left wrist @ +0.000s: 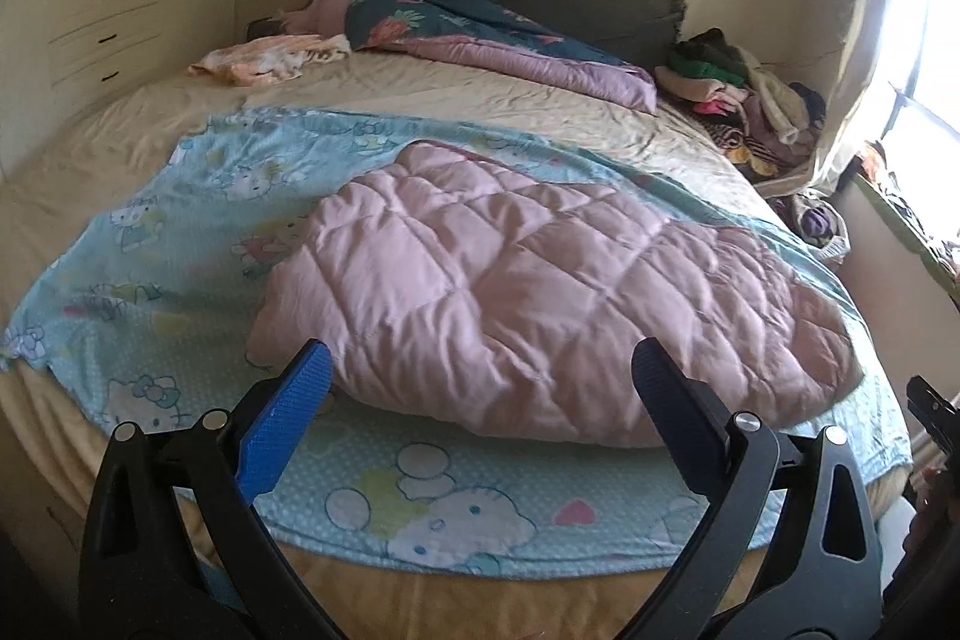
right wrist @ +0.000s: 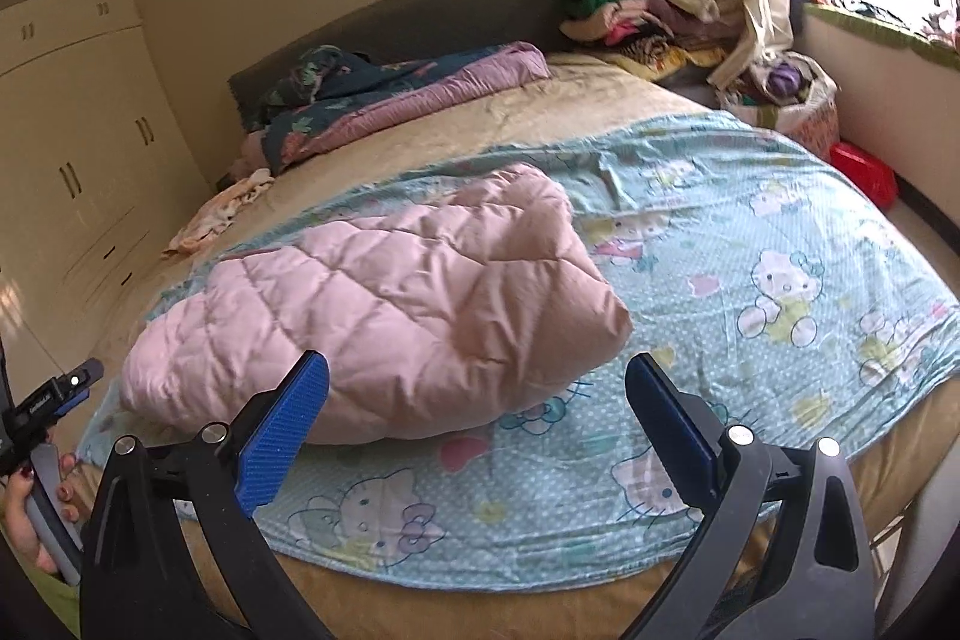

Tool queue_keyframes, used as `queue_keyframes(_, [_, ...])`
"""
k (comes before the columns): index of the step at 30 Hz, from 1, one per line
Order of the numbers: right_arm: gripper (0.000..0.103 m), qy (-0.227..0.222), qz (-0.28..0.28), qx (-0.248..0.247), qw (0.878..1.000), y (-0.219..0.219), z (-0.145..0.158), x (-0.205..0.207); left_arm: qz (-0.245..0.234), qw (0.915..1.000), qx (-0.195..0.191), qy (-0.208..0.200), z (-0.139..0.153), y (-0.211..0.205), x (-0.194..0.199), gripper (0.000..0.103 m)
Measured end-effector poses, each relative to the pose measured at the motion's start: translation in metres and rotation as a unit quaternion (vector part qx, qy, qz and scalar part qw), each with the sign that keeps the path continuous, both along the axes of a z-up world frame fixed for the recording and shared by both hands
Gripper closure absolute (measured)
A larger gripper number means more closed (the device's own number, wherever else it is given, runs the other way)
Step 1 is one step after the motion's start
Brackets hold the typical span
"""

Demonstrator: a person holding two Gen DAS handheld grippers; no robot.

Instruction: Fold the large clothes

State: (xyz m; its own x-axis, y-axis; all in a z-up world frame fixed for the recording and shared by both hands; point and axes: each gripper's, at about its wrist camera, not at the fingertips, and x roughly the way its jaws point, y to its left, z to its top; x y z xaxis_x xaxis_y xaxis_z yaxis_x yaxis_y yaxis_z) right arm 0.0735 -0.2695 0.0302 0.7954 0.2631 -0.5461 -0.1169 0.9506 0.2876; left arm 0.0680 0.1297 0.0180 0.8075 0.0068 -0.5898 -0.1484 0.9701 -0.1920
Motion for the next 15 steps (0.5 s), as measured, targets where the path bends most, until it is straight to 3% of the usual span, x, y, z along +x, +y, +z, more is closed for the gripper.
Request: queue_keyframes(15, [0.004, -0.021, 0.042, -0.041, 0.998, 0.042, 0.014, -0.043, -0.036, 0.9984, 0.027, -0.034, 0.007, -0.044, -0.044, 0.009])
